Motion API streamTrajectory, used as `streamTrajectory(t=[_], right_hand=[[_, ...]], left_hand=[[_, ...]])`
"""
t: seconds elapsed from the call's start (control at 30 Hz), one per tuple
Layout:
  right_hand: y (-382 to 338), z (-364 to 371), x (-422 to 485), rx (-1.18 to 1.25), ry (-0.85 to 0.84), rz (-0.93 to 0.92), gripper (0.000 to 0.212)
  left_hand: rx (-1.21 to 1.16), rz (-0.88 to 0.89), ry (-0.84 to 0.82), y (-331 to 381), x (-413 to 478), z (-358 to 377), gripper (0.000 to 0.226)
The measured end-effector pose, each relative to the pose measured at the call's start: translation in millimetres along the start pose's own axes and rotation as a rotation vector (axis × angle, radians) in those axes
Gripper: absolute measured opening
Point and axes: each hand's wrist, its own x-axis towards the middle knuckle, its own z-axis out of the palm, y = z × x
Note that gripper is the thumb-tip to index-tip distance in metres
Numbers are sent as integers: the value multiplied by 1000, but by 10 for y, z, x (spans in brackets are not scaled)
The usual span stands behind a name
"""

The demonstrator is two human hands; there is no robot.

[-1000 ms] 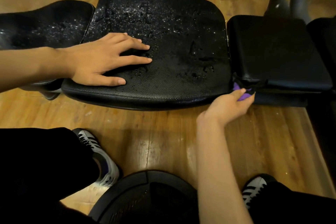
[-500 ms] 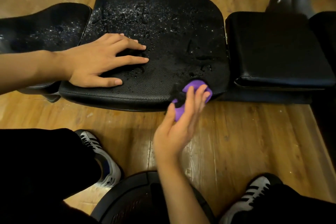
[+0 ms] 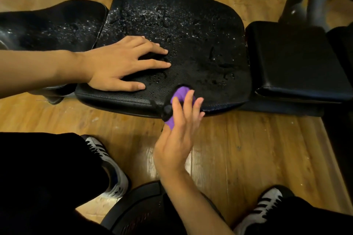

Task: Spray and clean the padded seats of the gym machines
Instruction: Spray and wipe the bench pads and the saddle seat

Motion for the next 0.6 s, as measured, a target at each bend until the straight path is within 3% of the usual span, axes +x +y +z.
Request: streamTrajectory(t=[0.1, 0.27, 0.33, 0.43, 0.6], right_hand=[[461, -179, 93, -200, -162, -373, 50], [812, -806, 958, -450, -570, -1188, 48], [904, -981, 1272, -499, -675, -1395, 49], [1051, -1077, 1463, -539, -726, -1509, 53], [739, -792, 1229, -504, -710, -1497, 45]], left_hand=[[-16, 0, 11, -39, -22, 38, 71], [-45, 21, 44, -91, -43, 96, 71], [-54, 18, 56, -116, -56, 107, 71], [-55, 34, 82, -142, -58, 148, 70], [-70, 37, 113, -151, -62, 179, 68]])
